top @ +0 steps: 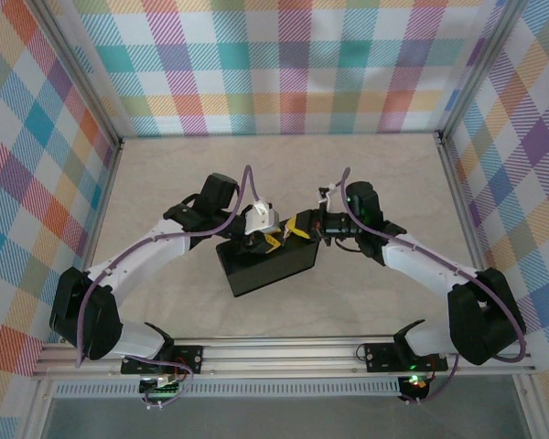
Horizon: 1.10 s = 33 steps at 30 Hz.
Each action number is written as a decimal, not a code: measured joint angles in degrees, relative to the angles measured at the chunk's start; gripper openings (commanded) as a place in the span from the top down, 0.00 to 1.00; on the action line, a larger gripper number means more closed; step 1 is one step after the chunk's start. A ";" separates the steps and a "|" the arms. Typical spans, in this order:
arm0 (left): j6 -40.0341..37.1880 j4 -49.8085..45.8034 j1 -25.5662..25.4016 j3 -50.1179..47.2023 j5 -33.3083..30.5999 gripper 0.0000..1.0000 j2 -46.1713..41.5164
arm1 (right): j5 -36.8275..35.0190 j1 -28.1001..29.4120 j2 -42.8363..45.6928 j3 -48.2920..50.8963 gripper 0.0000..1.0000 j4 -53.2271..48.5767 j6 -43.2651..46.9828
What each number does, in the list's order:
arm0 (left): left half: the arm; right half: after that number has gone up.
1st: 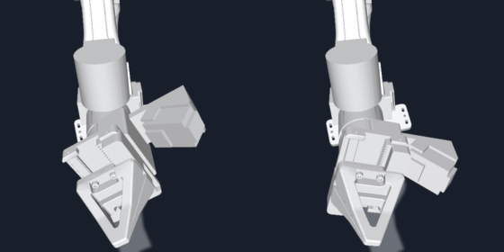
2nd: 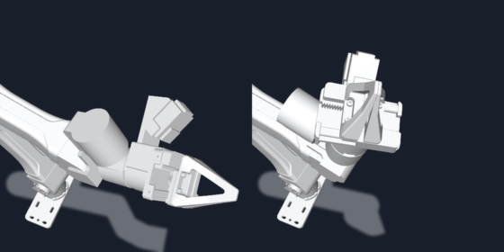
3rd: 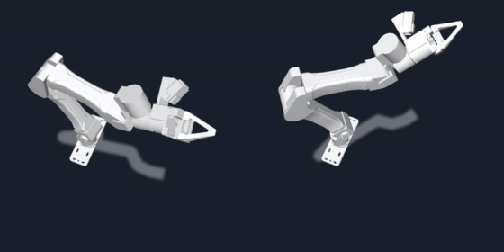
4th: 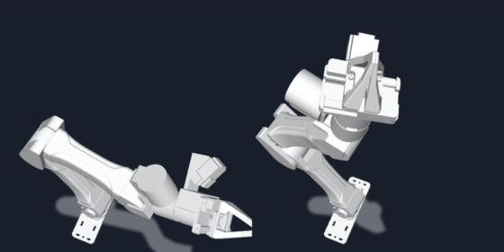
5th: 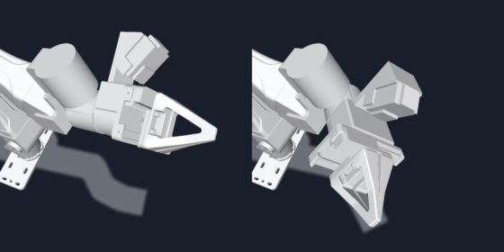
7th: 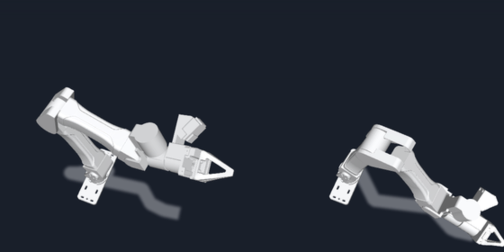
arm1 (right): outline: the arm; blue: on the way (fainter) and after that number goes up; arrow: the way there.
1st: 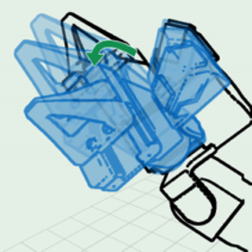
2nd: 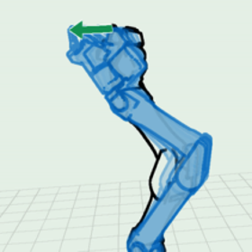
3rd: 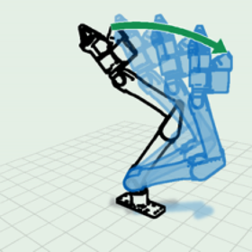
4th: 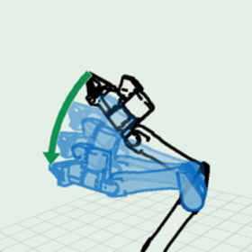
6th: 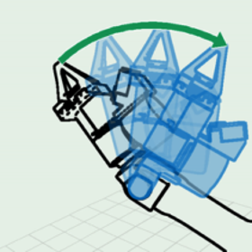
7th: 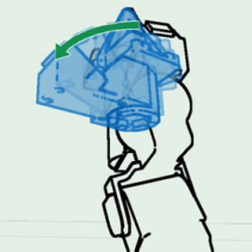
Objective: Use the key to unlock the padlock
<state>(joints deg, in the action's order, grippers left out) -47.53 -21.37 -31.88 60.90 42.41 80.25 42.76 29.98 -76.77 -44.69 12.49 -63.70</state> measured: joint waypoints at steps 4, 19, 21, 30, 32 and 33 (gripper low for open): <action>1.75 3.02 0.09 -1.14 -1.57 0.84 -0.35 | 0.92 1.75 1.18 0.04 0.98 -1.95 -0.13; 2.54 1.22 -0.52 2.99 -5.60 0.54 3.65 | 3.17 -1.95 3.78 0.11 1.00 -9.68 2.82; 2.27 0.44 -0.52 3.17 -5.64 0.54 3.58 | 3.13 -2.91 3.78 -0.63 1.00 -11.32 3.52; 8.57 -2.25 -0.48 7.65 -7.02 0.59 3.02 | 2.16 -8.07 5.49 -4.59 1.00 -16.72 6.84; 14.84 -1.77 -0.68 10.03 -7.69 0.62 2.86 | 1.09 -8.85 6.25 -4.59 0.99 -17.14 6.80; 18.40 -1.31 -0.76 11.30 -8.02 0.65 2.86 | 0.44 -9.11 6.62 -4.59 1.00 -17.20 6.78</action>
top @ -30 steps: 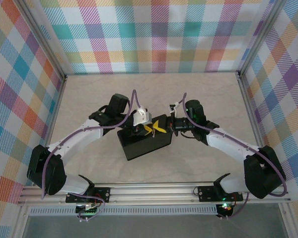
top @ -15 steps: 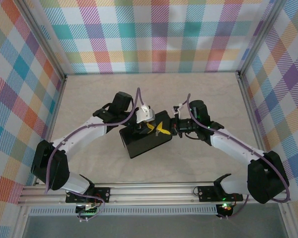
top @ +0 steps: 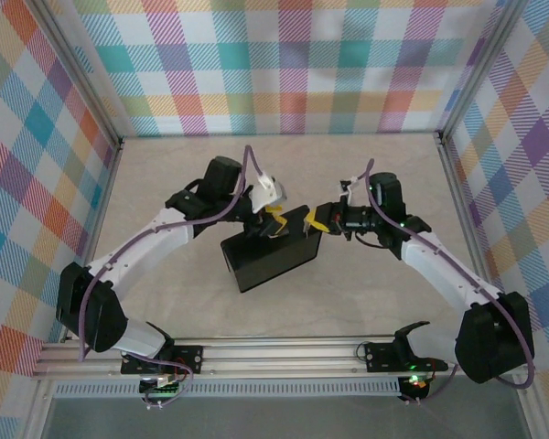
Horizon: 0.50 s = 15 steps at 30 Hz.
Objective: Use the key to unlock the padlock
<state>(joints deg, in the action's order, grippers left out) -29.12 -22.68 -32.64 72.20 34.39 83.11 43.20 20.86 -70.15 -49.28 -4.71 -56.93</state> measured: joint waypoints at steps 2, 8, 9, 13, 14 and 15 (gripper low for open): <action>7.78 0.42 -0.48 2.82 -0.92 0.67 0.22 | -1.31 -0.17 0.79 0.02 0.99 -0.07 -0.28; 27.19 0.28 -5.09 6.45 -7.98 0.68 1.51 | -6.62 -0.28 2.27 0.61 0.99 1.64 -3.54; 30.03 0.04 -5.90 6.45 -9.33 0.67 2.01 | -7.54 -0.28 2.27 0.66 0.99 1.97 -4.11; 35.63 -1.88 -8.17 6.49 -13.70 0.65 3.87 | -10.05 -0.28 2.27 0.66 0.99 2.89 -5.75; 36.44 -2.43 -8.61 6.49 -14.25 0.65 4.26 | -10.56 -0.28 2.27 0.66 0.99 3.10 -6.12; 37.31 -2.89 -8.92 6.49 -14.51 0.66 4.52 | -10.97 -0.28 2.27 0.66 0.99 3.32 -6.34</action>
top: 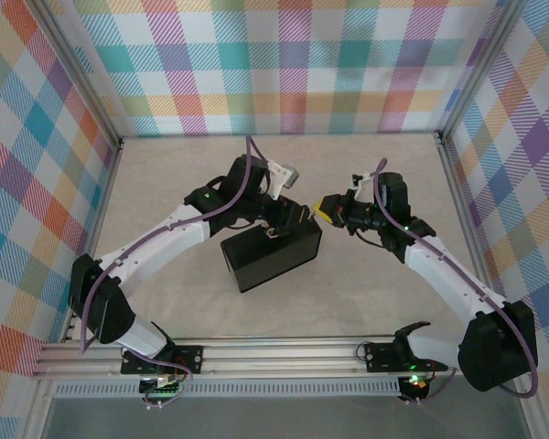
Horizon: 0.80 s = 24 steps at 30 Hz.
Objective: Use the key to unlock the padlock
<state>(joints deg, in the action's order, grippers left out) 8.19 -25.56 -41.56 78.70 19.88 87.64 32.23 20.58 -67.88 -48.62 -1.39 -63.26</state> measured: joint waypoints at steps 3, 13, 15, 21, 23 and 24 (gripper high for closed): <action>2.67 -0.24 -0.26 0.04 0.22 0.66 0.66 | -0.79 0.00 0.00 0.00 0.99 0.26 -0.57; 7.26 0.61 -0.33 0.17 3.67 0.66 2.32 | -1.42 0.00 -0.59 0.09 0.99 1.81 -1.33; 7.26 0.61 -0.44 0.17 3.82 0.66 2.34 | -1.38 0.00 -1.14 0.09 0.99 2.29 -1.60; 7.21 1.49 -1.05 0.31 4.96 0.66 3.26 | -1.33 0.00 -1.84 0.31 0.99 3.06 -2.14; 7.08 1.42 -1.53 0.98 4.96 0.66 3.98 | -1.25 0.00 -1.84 0.44 0.99 3.30 -2.21; 6.99 1.40 -1.77 1.38 4.92 0.66 4.33 | -1.16 0.00 -1.84 0.55 0.99 3.52 -2.29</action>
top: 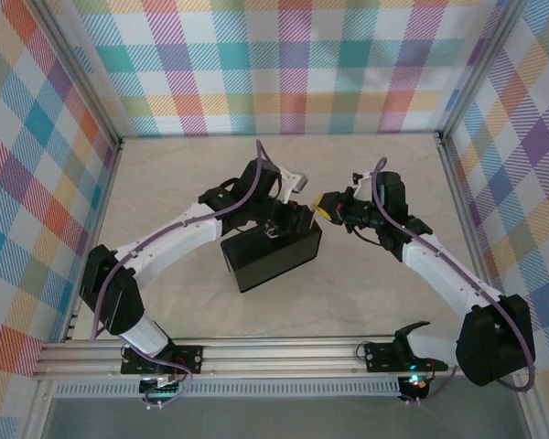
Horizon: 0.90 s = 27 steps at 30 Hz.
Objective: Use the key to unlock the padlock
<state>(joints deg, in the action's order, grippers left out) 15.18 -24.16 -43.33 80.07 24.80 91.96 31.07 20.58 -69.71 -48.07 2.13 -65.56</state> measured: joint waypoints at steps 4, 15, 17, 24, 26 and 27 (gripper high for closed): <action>-0.26 -0.35 -0.31 0.90 -0.42 0.68 0.35 | 0.33 0.00 0.00 0.31 0.99 0.44 -0.02; -1.36 -1.40 -0.31 1.20 -1.51 0.84 0.37 | 1.11 0.00 0.07 0.52 0.99 0.44 -0.02; -1.33 -1.42 -0.31 1.20 -1.77 0.86 0.37 | 1.11 0.00 0.17 0.57 0.99 0.44 -0.02; -1.70 -1.51 -0.31 1.20 -1.66 1.00 0.92 | 1.11 -0.09 1.01 1.25 0.93 0.42 0.09; -1.95 -1.44 -0.31 1.20 -1.22 1.00 1.11 | 0.79 -0.15 1.57 1.33 0.91 -0.57 0.72; -2.14 -1.44 -0.31 1.20 -0.87 1.00 1.18 | 0.57 -0.15 2.01 1.33 0.89 -1.29 1.40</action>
<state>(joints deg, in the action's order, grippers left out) 13.04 -25.61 -43.64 81.28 23.92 93.14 31.64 20.43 -67.70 -46.74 0.84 -64.16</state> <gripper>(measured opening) 0.041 0.090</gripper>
